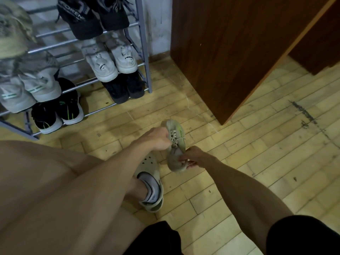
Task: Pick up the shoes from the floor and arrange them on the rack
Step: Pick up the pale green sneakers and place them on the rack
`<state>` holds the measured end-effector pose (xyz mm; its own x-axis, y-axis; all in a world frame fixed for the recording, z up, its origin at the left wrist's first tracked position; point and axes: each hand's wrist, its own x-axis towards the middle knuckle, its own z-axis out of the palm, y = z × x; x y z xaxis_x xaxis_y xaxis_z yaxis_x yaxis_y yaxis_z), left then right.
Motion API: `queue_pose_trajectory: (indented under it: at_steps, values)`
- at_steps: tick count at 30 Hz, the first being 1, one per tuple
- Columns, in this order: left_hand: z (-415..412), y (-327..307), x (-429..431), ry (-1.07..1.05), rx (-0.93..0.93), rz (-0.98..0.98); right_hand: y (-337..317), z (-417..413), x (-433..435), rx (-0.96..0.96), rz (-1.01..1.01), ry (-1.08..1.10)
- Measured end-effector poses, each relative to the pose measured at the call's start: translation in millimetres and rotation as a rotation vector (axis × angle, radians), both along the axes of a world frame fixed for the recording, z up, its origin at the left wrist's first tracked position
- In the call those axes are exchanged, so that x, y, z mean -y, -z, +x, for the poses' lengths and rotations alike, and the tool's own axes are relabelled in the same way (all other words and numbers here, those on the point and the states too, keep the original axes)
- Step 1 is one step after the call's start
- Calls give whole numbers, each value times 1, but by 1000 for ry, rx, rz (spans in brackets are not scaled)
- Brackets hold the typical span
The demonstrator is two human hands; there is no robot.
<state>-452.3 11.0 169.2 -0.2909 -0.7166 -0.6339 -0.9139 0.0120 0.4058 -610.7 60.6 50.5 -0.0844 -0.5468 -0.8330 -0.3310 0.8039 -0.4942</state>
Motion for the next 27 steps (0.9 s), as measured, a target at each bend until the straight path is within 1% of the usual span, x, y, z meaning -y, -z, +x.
queue_pose_trajectory:
  at_steps: [3, 5, 8, 11, 14, 17, 20, 22, 24, 27]
  values:
    - [-3, -13, -7, -72, -85, -6, -45, 3, 11, 83, -140, 65]
    - [2, -29, -10, -167, -139, -25, -81, 9, 20, 142, -244, 73]
    - [26, -61, -8, -371, -296, -80, -138, 28, 37, 227, -404, 35]
    - [63, -104, -4, -520, -390, -99, -195, 57, 53, 287, -533, -39]
    - [110, -153, -1, -611, -505, -250, -248, 98, 68, 348, -641, -90]
    - [163, -196, -9, -702, -561, -390, -294, 150, 79, 444, -696, -163]
    - [222, -225, -27, -846, -664, -489, -335, 212, 83, 432, -762, -317]
    - [261, -233, -45, -954, -716, -533, -354, 258, 79, 420, -782, -419]
    - [300, -231, -66, -1045, -769, -555, -363, 305, 72, 379, -787, -529]
    - [351, -209, -103, -1200, -806, -562, -356, 374, 52, 325, -765, -657]
